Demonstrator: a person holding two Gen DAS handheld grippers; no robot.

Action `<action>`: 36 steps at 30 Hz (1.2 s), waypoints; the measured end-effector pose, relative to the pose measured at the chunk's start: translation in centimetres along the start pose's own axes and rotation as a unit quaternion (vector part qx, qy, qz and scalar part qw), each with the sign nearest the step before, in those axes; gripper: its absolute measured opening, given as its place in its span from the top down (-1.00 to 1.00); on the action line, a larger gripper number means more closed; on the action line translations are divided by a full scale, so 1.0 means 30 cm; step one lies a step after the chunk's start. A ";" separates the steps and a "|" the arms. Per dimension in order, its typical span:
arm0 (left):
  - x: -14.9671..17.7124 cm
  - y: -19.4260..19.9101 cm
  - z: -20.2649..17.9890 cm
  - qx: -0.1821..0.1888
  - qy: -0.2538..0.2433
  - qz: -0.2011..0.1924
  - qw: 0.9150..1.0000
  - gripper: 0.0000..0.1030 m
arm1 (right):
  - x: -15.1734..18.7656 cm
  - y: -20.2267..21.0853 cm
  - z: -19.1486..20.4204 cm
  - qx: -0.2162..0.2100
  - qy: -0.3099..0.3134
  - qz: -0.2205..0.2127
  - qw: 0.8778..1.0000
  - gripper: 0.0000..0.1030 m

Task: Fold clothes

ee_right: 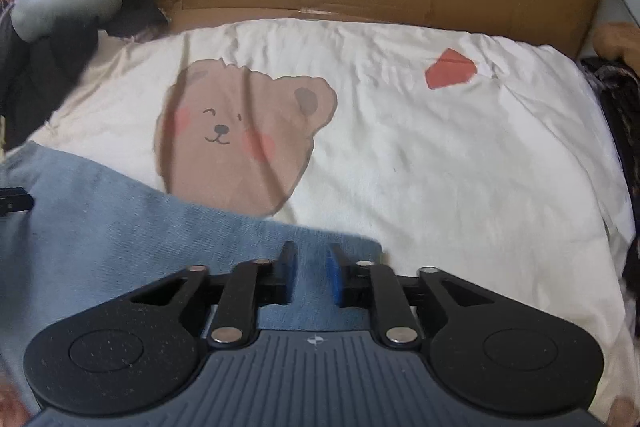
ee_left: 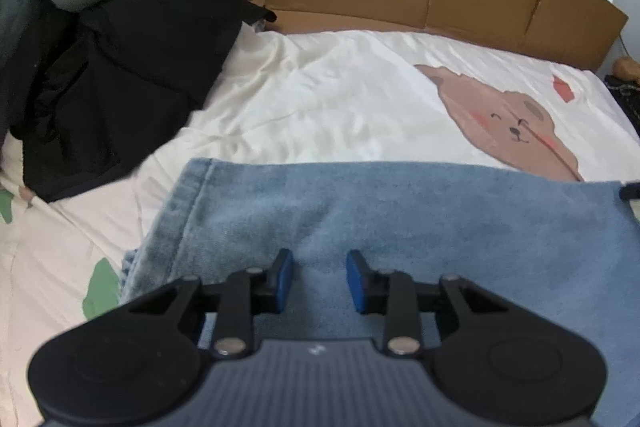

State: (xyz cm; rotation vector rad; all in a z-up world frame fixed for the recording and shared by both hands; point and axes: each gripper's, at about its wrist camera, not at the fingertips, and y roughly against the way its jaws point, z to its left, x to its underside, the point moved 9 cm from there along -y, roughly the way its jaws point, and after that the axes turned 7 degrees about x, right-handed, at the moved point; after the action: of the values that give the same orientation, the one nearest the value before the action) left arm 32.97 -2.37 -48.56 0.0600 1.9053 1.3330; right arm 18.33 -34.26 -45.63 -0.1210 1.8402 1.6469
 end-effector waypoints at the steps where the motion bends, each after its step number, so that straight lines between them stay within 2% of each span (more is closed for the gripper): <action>1: -0.004 0.010 -0.002 0.000 0.004 -0.003 1.000 0.39 | 0.008 0.016 -0.004 -0.005 -0.005 0.000 1.000 0.24; 2: -0.006 0.020 -0.005 0.002 0.008 -0.006 1.000 0.39 | 0.016 0.033 -0.007 -0.010 -0.011 0.001 1.000 0.15; 4: -0.008 0.045 -0.016 0.010 0.011 -0.014 1.000 0.38 | 0.051 0.059 -0.016 -0.018 -0.019 0.010 1.000 0.10; 11: 0.016 0.120 -0.091 0.028 -0.002 -0.033 0.999 0.37 | 0.237 0.116 -0.049 -0.040 -0.061 0.065 0.995 0.10; 15: 0.053 0.129 -0.141 0.049 -0.003 -0.027 0.998 0.35 | 0.320 0.140 -0.057 -0.048 -0.095 0.086 0.991 0.10; 20: 0.096 0.124 -0.186 0.073 0.000 -0.014 0.997 0.32 | 0.391 0.151 -0.076 -0.034 -0.115 0.093 0.988 0.10; 24: 0.119 0.124 -0.211 0.085 0.002 -0.007 0.996 0.32 | 0.431 0.163 -0.079 -0.044 -0.135 0.094 0.985 0.10; 32: 0.145 0.116 -0.269 0.097 0.001 0.014 0.995 0.27 | 0.493 0.163 -0.042 -0.097 -0.161 0.108 0.976 0.08; 36: 0.161 0.112 -0.292 0.099 -0.006 0.022 0.995 0.23 | 0.506 0.154 -0.068 -0.133 -0.210 0.111 0.962 0.01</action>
State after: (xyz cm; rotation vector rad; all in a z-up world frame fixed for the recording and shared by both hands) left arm 22.95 -5.45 -47.45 0.2090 2.0315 1.1648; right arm 3.45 -29.90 -49.59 0.3120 1.3463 1.8955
